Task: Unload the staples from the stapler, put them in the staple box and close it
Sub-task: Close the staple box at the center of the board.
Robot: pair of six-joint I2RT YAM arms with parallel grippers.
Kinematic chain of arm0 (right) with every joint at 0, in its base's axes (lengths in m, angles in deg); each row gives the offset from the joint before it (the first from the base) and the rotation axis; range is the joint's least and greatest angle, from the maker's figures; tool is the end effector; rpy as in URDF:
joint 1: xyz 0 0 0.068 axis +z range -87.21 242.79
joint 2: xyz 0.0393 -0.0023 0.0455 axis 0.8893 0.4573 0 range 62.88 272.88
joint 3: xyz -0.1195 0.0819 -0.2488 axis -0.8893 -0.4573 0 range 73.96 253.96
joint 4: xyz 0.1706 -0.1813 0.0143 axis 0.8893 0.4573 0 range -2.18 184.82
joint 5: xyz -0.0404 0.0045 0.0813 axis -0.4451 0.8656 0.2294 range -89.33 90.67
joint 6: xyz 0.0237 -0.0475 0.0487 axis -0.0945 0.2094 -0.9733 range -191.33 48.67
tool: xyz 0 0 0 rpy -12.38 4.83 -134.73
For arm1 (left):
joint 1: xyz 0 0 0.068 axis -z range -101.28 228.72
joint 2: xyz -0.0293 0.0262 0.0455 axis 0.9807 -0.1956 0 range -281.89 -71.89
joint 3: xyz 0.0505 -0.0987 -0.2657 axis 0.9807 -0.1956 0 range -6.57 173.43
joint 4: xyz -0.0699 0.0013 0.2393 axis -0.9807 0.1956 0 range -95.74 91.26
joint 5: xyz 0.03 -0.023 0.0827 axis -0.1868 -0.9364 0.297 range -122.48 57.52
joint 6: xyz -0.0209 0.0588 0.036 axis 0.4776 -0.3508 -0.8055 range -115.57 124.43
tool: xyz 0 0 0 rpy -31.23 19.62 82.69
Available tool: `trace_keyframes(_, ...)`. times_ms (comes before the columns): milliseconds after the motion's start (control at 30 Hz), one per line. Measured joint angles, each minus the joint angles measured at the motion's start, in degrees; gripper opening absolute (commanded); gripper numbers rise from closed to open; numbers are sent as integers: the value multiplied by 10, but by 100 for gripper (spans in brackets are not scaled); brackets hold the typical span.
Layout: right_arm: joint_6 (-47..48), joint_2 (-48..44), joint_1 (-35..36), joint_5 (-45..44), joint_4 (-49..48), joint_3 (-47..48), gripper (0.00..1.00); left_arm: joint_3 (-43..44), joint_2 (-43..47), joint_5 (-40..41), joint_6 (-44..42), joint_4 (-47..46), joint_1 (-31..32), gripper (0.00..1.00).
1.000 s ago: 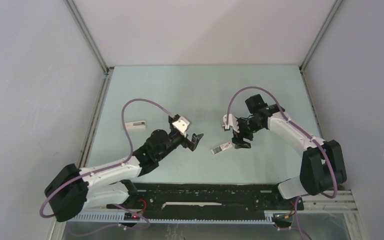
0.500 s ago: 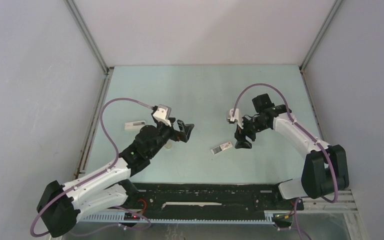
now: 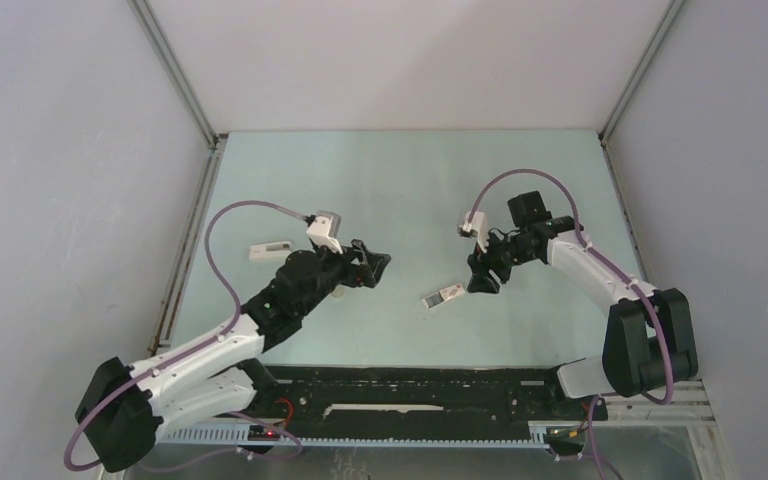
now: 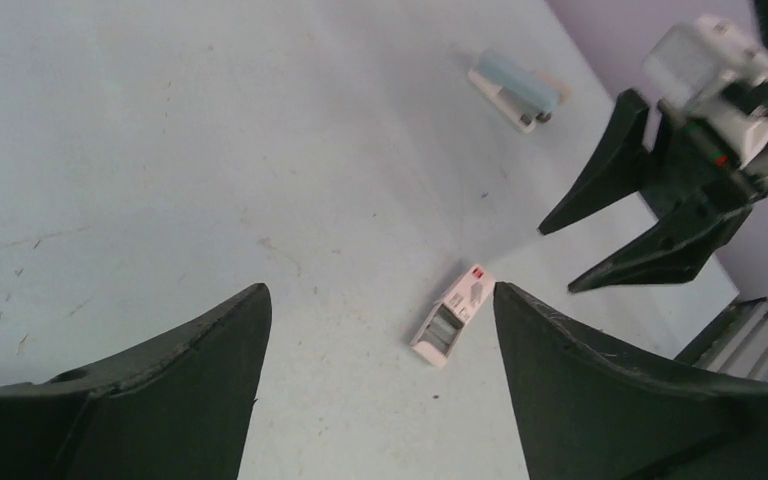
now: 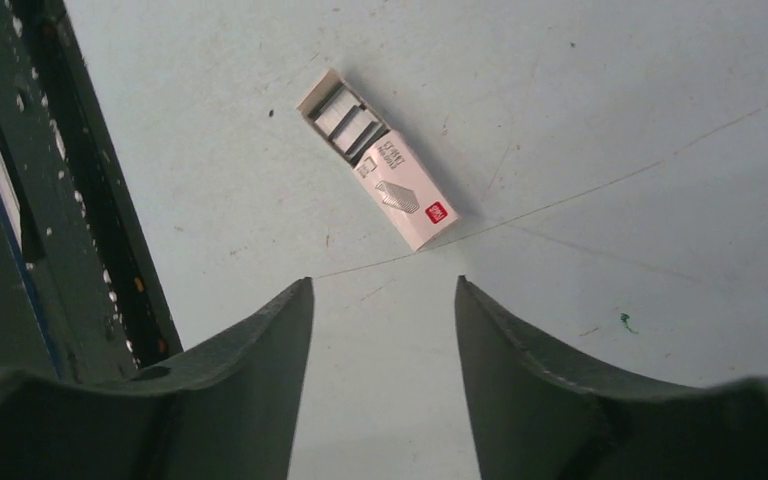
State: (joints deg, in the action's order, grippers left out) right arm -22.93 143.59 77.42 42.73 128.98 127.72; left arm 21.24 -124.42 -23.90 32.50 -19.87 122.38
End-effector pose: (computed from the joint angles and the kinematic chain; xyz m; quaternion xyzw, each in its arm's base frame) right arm 0.2348 0.1026 0.2281 -0.5372 0.7456 0.2856 0.2719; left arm 0.1626 -0.1431 0.2685 0.0567 0.7666 -0.3265 0.5500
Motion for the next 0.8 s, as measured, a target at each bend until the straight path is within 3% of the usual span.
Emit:
trace_keyframes(233, -76, 14, -1, -21, -45, -1, 40, 0, -57, -8, 20, 33, -2, 64)
trace_keyframes(800, -177, 56, 1, -71, -87, -1, 25, 0, -180, -73, 35, 39, -2, 46)
